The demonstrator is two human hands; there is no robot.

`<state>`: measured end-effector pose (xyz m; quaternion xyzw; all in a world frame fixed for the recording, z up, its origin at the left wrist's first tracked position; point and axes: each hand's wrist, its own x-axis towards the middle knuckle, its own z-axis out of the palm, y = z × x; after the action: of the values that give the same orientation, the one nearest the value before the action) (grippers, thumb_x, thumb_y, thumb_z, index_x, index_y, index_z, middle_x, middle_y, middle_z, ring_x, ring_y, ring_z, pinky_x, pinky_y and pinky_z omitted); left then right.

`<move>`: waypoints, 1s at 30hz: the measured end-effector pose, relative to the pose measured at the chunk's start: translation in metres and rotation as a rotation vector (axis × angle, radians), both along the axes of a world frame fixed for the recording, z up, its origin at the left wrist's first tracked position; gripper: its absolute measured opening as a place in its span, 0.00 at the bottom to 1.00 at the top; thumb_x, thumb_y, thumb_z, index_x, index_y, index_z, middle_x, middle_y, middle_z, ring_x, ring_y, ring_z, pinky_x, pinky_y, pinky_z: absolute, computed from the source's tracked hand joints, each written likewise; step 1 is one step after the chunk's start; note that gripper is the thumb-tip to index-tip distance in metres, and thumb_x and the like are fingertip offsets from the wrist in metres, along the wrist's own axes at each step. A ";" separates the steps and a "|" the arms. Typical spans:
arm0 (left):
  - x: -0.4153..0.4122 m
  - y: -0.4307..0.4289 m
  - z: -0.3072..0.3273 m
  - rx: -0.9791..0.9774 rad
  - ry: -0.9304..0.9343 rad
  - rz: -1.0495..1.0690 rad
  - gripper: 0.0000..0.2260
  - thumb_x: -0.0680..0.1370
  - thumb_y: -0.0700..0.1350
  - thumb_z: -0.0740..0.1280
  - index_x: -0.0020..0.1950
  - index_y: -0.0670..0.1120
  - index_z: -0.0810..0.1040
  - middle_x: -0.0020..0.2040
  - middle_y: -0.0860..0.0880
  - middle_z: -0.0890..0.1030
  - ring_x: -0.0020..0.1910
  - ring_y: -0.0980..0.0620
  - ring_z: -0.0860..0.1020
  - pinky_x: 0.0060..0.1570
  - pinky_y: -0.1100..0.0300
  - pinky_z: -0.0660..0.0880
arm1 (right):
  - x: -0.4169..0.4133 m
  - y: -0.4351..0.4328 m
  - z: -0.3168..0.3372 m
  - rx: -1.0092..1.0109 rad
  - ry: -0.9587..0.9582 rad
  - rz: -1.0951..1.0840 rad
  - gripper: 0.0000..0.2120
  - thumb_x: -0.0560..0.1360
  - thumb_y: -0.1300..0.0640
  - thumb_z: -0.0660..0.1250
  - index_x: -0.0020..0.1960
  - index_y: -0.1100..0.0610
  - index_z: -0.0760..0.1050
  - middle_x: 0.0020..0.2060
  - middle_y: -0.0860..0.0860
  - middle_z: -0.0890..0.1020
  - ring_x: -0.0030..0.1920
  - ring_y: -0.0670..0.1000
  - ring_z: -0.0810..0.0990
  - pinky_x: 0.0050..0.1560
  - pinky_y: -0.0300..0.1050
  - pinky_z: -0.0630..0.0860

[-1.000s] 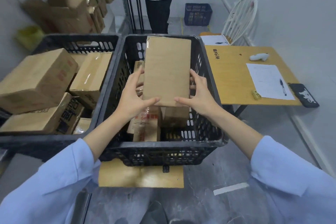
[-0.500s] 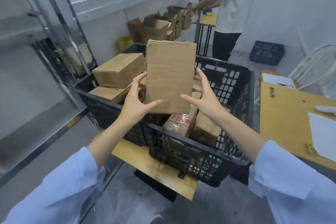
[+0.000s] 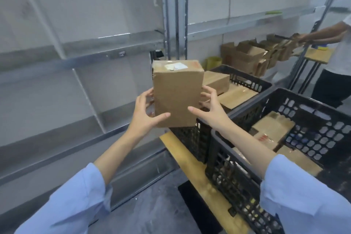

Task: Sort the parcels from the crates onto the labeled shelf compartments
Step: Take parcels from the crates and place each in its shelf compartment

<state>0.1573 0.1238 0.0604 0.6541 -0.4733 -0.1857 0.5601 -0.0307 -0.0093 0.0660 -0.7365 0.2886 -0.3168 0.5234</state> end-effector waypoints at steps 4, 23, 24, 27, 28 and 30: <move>0.034 0.043 0.002 0.028 0.013 0.146 0.41 0.64 0.58 0.79 0.72 0.53 0.63 0.73 0.56 0.62 0.69 0.54 0.68 0.68 0.43 0.69 | 0.053 0.017 0.001 0.021 -0.022 0.144 0.32 0.75 0.55 0.73 0.69 0.48 0.56 0.69 0.45 0.65 0.64 0.41 0.71 0.49 0.21 0.70; 0.119 0.235 0.013 -0.025 0.041 0.578 0.36 0.62 0.60 0.77 0.67 0.55 0.68 0.65 0.57 0.76 0.62 0.61 0.74 0.57 0.67 0.70 | 0.220 0.143 0.014 0.024 -0.024 0.589 0.34 0.72 0.37 0.66 0.74 0.45 0.59 0.68 0.44 0.73 0.68 0.44 0.71 0.73 0.49 0.66; 0.120 0.242 0.013 -0.029 0.045 0.590 0.34 0.64 0.56 0.78 0.66 0.54 0.68 0.65 0.55 0.76 0.61 0.62 0.75 0.55 0.70 0.70 | 0.224 0.149 0.014 0.023 -0.022 0.599 0.32 0.73 0.38 0.66 0.73 0.45 0.60 0.68 0.45 0.73 0.68 0.44 0.72 0.73 0.50 0.66; 0.125 0.262 0.014 -0.053 0.058 0.622 0.29 0.70 0.43 0.78 0.65 0.48 0.66 0.66 0.49 0.74 0.59 0.63 0.74 0.50 0.76 0.70 | 0.234 0.167 0.014 0.008 0.001 0.637 0.26 0.76 0.44 0.68 0.70 0.43 0.61 0.68 0.48 0.74 0.66 0.45 0.73 0.71 0.50 0.68; 0.127 0.268 0.014 -0.064 0.064 0.631 0.29 0.70 0.42 0.77 0.66 0.48 0.66 0.66 0.48 0.73 0.59 0.62 0.74 0.49 0.76 0.71 | 0.236 0.173 0.014 0.003 0.001 0.645 0.25 0.76 0.46 0.69 0.69 0.42 0.62 0.68 0.48 0.74 0.65 0.44 0.74 0.71 0.50 0.69; 0.129 0.281 0.013 -0.076 0.078 0.632 0.34 0.68 0.48 0.80 0.68 0.50 0.66 0.67 0.50 0.73 0.62 0.58 0.75 0.52 0.74 0.71 | 0.238 0.183 0.016 -0.007 -0.009 0.654 0.26 0.76 0.50 0.71 0.69 0.41 0.62 0.68 0.47 0.73 0.65 0.44 0.74 0.70 0.50 0.69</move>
<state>0.2863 0.4049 0.0735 0.7396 -0.2317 -0.0097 0.6318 0.2068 0.1740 0.0823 -0.7906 0.0332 -0.1359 0.5961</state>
